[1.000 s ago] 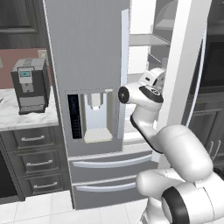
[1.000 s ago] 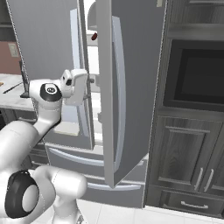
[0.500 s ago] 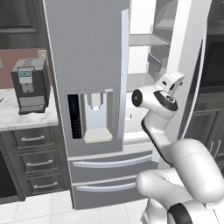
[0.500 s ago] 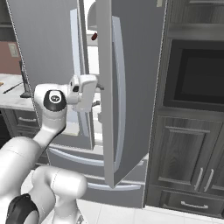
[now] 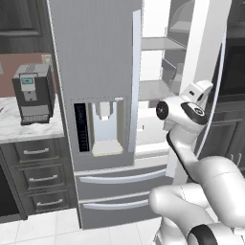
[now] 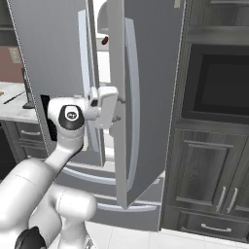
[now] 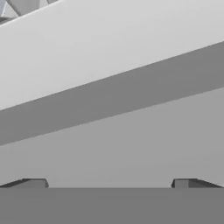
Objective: Retrieve the sausage and cheese from the fridge and place them on the cutting board on the counter.
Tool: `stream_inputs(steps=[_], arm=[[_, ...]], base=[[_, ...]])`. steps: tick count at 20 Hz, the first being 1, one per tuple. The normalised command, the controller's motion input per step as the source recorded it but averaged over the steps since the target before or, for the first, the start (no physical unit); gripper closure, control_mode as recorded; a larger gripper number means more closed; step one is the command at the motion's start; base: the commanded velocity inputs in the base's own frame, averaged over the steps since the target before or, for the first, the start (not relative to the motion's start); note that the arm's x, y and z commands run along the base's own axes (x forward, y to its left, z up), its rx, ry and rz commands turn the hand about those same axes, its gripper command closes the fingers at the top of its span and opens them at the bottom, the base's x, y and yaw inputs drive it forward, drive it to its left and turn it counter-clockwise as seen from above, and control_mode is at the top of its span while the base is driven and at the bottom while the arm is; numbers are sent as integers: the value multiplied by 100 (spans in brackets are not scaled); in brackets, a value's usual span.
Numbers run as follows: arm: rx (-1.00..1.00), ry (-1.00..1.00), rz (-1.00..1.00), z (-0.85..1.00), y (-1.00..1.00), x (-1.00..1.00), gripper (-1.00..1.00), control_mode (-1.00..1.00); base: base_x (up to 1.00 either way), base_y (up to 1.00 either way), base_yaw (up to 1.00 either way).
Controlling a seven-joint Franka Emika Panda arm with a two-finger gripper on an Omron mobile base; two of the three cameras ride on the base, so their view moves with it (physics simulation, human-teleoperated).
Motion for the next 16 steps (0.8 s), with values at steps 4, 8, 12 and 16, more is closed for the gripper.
stream_inputs(steps=[4, 8, 12, 16], arm=[[0, 0, -3, 0, -48, 22, -100, -100], [0, -2, -12, 0, -81, -1, -100, -100], [0, -3, -17, 0, -98, -13, -100, -100], [0, -5, -13, -1, -99, -3, -100, -100]], base=[[0, 0, 0], [0, 0, 0], [0, 0, 0], [0, 0, 0]])
